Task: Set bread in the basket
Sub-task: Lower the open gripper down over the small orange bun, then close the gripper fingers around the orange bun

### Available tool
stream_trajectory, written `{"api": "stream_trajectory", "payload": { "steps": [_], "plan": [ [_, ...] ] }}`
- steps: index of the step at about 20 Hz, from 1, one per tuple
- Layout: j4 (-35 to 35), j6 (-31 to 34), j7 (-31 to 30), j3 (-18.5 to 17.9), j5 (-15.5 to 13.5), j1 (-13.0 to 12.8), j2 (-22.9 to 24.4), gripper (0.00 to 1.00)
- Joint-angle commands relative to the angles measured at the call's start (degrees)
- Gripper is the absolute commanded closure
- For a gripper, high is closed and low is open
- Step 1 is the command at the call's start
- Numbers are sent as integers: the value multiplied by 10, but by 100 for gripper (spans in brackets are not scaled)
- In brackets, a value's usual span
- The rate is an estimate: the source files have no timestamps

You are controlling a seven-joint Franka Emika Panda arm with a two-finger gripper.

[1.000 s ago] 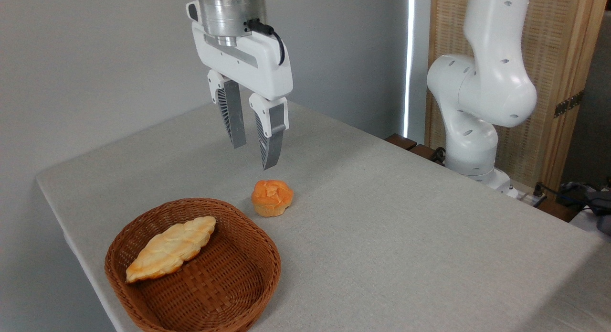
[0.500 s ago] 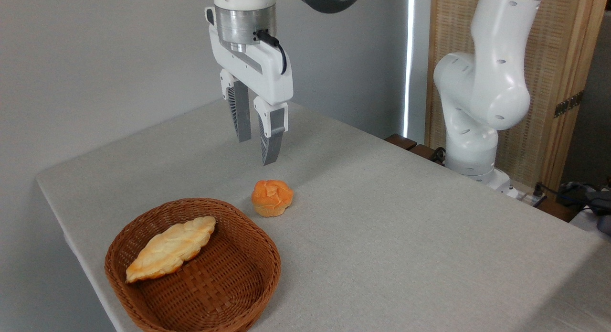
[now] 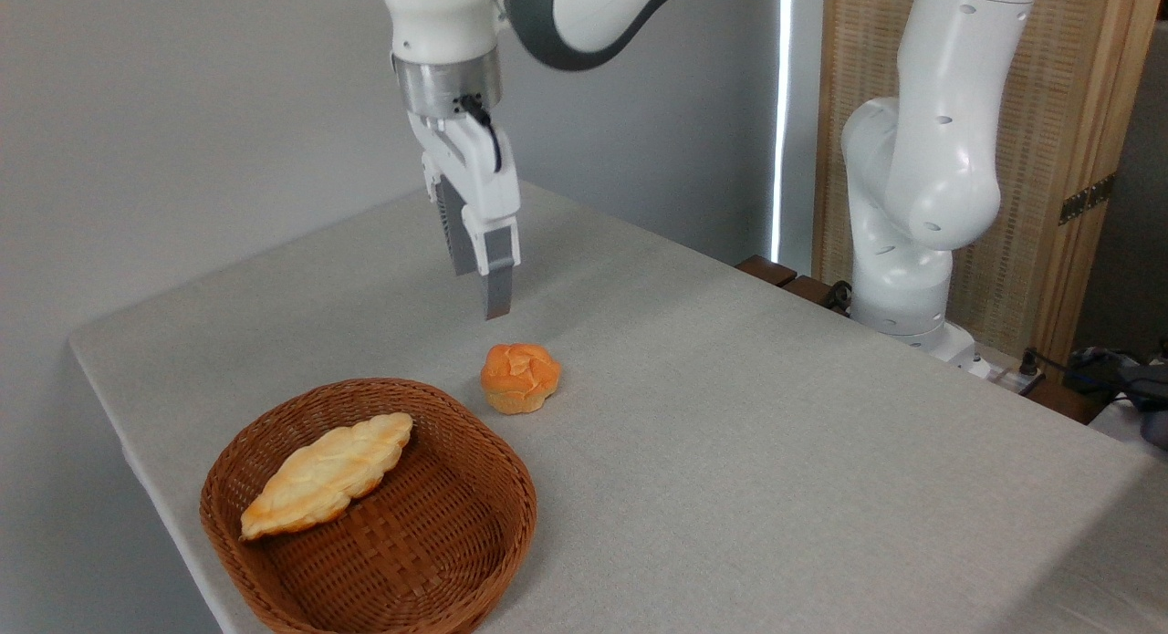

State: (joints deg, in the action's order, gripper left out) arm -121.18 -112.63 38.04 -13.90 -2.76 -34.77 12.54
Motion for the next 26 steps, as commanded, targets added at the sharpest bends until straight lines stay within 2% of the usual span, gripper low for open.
{"api": "stream_trajectory", "payload": {
  "steps": [1,7,10,14,18,25,26],
  "plan": [
    [-22,-42,23,-10,-5,-21,-8,0],
    [-52,-48,90,-11,1,-21,-9,0],
    [-67,-48,93,-10,45,-21,-8,0],
    [-80,-48,99,-10,88,-21,-8,0],
    [-85,-51,117,-10,90,-21,-8,0],
    [-114,-104,118,-11,91,-27,-8,0],
    [-116,-104,118,-10,99,-27,-8,0]
  ]
}}
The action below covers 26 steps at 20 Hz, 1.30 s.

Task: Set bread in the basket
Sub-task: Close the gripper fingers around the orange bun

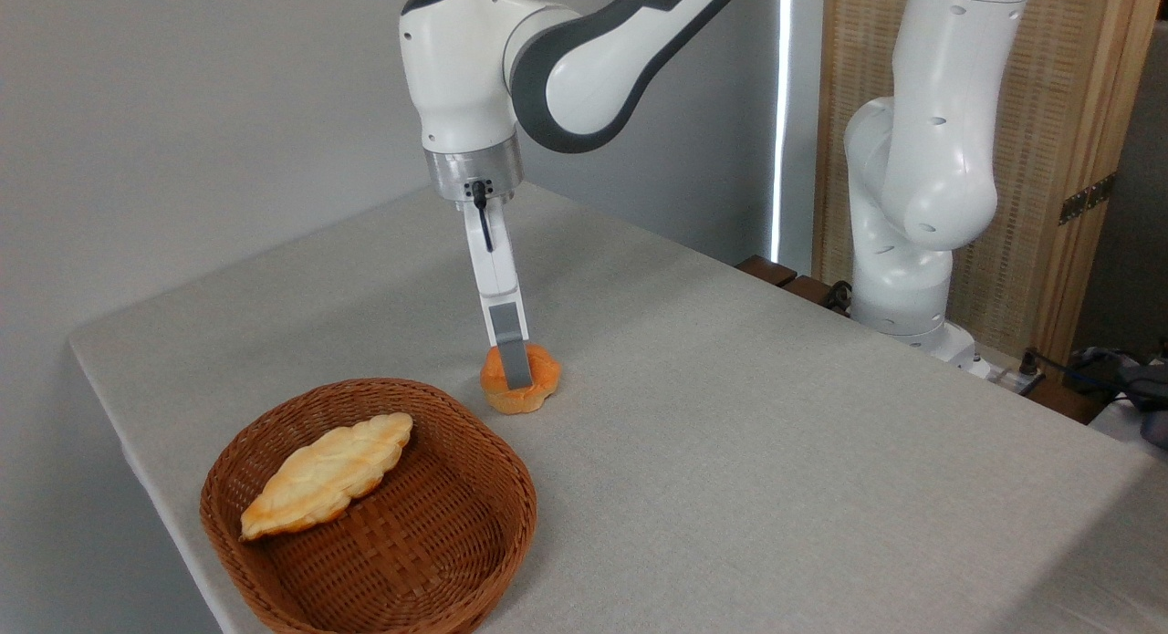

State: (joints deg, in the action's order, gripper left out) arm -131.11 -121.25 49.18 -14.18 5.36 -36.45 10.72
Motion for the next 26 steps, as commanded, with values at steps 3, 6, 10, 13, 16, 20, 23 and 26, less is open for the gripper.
{"api": "stream_trajectory", "payload": {
  "steps": [3,6,10,13,16,20,23,26],
  "plan": [
    [-24,-19,7,-8,46,-11,10,0],
    [-33,-29,7,-8,48,-12,10,0],
    [-37,-34,7,-8,48,-12,11,25],
    [-37,-34,7,-8,48,-11,11,59],
    [-36,-33,7,-8,48,-11,11,60],
    [-37,-33,7,-9,48,-11,11,60],
    [-34,-21,3,-8,48,-11,15,60],
    [-8,42,-4,-4,47,-11,21,59]
  ]
}}
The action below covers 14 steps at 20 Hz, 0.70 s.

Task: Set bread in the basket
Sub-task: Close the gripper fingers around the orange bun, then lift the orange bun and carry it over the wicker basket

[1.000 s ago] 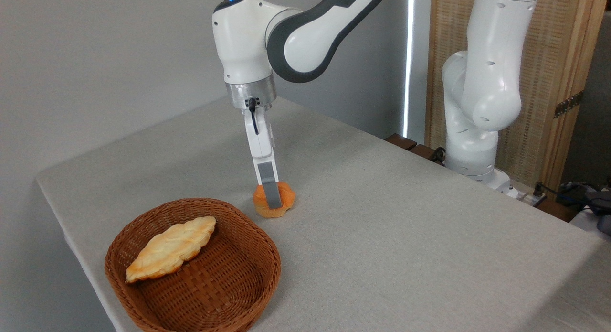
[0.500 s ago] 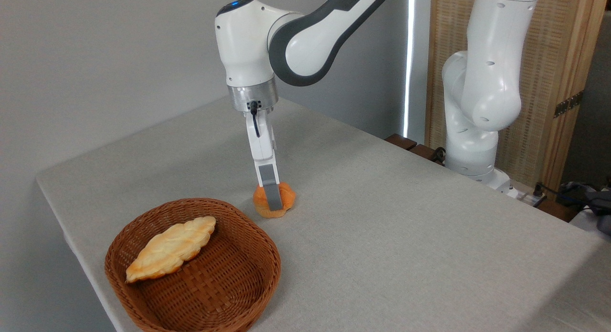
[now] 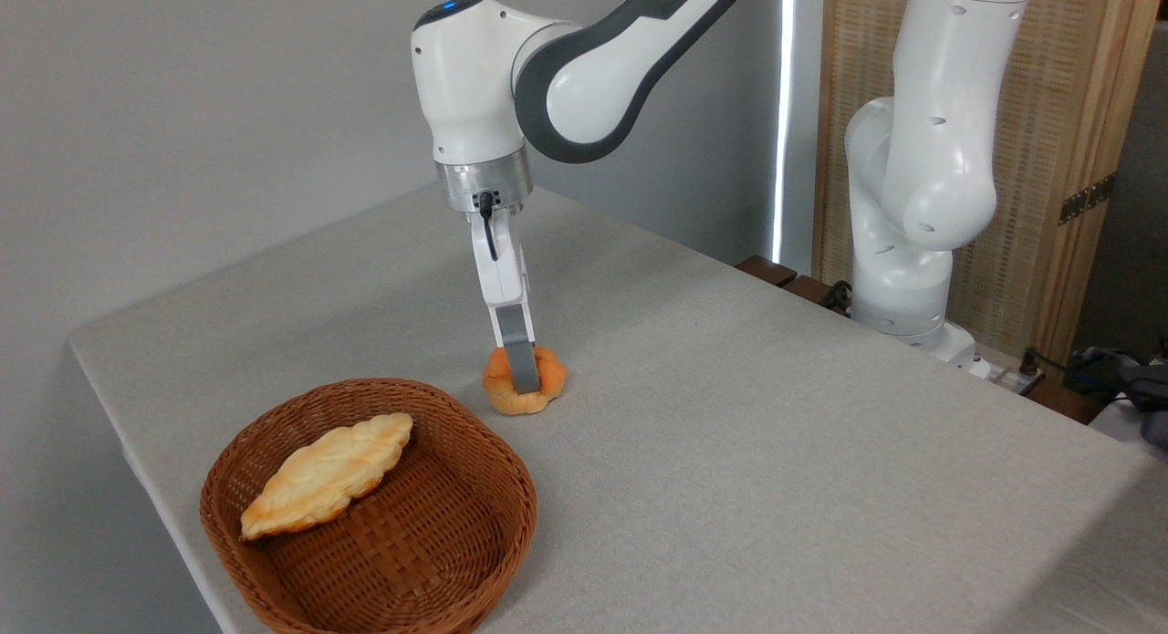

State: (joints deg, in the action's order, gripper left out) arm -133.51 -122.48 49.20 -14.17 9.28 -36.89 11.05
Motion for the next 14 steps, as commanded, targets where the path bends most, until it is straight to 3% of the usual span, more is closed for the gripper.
{"api": "stream_trajectory", "payload": {
  "steps": [1,4,7,11,14],
  "plan": [
    [37,91,-4,-3,5,-6,18,59],
    [99,187,-1,-9,1,-6,18,57],
    [146,195,-4,-24,-26,0,17,56],
    [198,173,-4,-81,-47,-3,13,57],
    [213,90,-8,-118,-71,-4,3,57]
  ]
}}
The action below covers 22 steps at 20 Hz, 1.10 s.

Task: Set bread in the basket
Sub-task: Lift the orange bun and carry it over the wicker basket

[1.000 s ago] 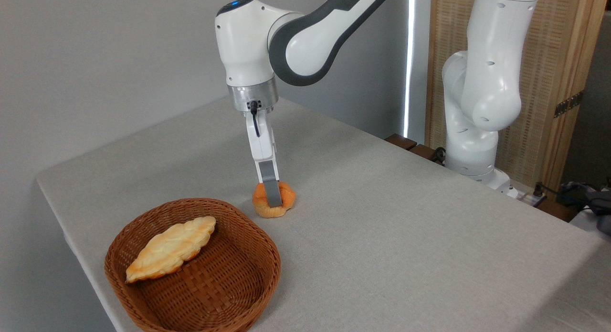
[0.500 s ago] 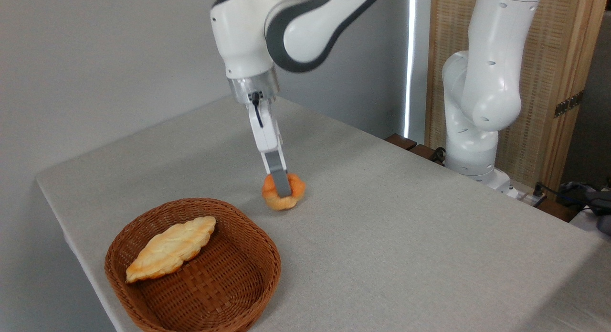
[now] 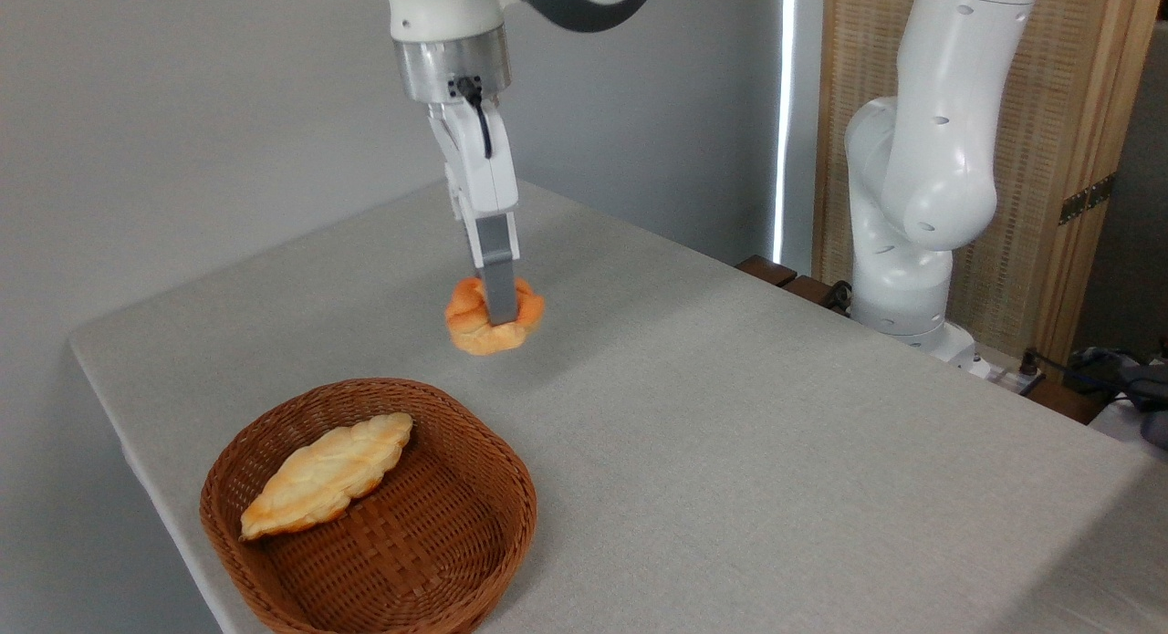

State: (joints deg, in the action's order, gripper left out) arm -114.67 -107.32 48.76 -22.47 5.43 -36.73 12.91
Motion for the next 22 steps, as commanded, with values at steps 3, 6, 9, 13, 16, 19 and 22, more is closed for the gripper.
{"api": "stream_trajectory", "payload": {
  "steps": [3,6,9,13,16,19,22],
  "plan": [
    [24,-154,-10,-59,-62,-6,-36,55],
    [22,-212,-10,-64,-62,-7,-60,51],
    [17,-234,-8,-73,-59,-6,-75,50],
    [12,-235,-2,-76,-11,-4,-90,40],
    [9,-235,-3,-76,55,-4,-97,20],
    [7,-235,-2,-76,57,-4,-97,9],
    [7,-235,-3,-75,57,-5,-97,0]
  ]
}}
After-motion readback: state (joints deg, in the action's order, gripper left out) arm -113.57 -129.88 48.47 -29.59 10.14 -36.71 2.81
